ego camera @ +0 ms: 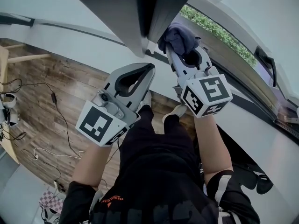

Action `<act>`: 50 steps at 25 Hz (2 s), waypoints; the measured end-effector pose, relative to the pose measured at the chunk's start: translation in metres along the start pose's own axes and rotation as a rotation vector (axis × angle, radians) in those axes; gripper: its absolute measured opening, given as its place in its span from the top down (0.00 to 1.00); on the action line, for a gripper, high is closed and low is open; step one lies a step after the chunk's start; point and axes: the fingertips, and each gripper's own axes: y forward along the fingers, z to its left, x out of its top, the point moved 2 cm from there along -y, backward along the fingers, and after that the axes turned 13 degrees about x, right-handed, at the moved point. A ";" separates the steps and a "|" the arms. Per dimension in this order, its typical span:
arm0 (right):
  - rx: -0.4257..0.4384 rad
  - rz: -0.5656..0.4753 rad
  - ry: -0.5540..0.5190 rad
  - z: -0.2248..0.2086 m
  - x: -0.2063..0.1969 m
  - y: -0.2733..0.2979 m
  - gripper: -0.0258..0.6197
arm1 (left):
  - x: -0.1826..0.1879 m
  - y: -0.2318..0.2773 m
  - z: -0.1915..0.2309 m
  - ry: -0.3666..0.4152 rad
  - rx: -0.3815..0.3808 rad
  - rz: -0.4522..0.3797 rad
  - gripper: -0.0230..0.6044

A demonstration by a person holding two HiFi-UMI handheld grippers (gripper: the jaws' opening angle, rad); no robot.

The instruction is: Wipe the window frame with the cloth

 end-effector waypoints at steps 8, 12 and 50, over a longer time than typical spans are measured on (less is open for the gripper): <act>-0.042 0.054 -0.044 -0.001 -0.008 0.002 0.79 | -0.004 0.001 0.002 -0.001 -0.011 0.010 0.93; -0.061 0.084 -0.071 0.000 -0.011 -0.001 0.79 | -0.004 0.003 -0.003 0.002 -0.025 0.014 0.93; -0.162 0.046 0.003 -0.039 -0.035 -0.095 0.79 | -0.012 0.038 -0.087 0.060 -0.153 0.065 0.93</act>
